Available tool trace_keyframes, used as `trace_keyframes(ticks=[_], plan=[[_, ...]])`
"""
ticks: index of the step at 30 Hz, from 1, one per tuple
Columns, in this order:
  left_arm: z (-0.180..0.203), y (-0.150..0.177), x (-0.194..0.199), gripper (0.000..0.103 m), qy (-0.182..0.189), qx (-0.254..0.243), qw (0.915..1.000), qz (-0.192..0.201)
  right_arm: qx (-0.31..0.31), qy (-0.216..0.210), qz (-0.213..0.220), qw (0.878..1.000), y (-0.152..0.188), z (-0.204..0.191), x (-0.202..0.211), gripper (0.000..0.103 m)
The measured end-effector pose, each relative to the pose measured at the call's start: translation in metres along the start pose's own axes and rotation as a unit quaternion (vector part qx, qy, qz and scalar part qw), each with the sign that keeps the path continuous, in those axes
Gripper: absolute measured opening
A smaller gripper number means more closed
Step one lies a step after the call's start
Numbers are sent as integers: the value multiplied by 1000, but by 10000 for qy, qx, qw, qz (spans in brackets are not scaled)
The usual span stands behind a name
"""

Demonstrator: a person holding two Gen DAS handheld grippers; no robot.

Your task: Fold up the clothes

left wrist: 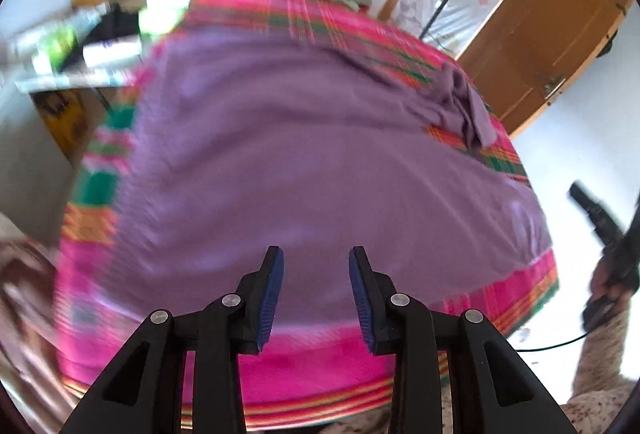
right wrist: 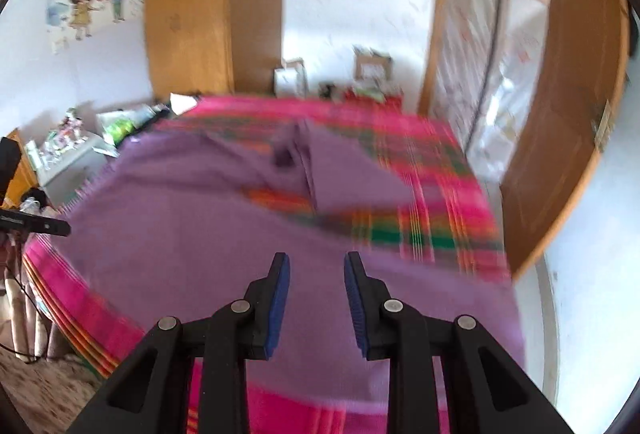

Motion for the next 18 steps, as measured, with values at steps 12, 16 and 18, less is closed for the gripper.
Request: trace_keyframes(ticks=[12, 16, 18], plan=[[32, -126, 55, 35, -584, -913, 9902, 878, 700, -520, 836, 9927, -182, -3, -9, 29], [32, -164, 38, 35, -656, -963, 9903, 752, 693, -626, 655, 9935, -215, -4, -43, 31], [31, -179, 15, 35, -731, -1129, 9893, 572, 677, -817, 471, 9932, -224, -7, -71, 32]])
Point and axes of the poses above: each gripper's, at about its wrist camera, not at the fingertips, and x roughly against the way its jaws point, z to its right, y to its underside, the point moved 4 cm from there along -x, roughly the way its jaws point, and after that the axes turned 14 degrees about x, right-handed, at the moved point
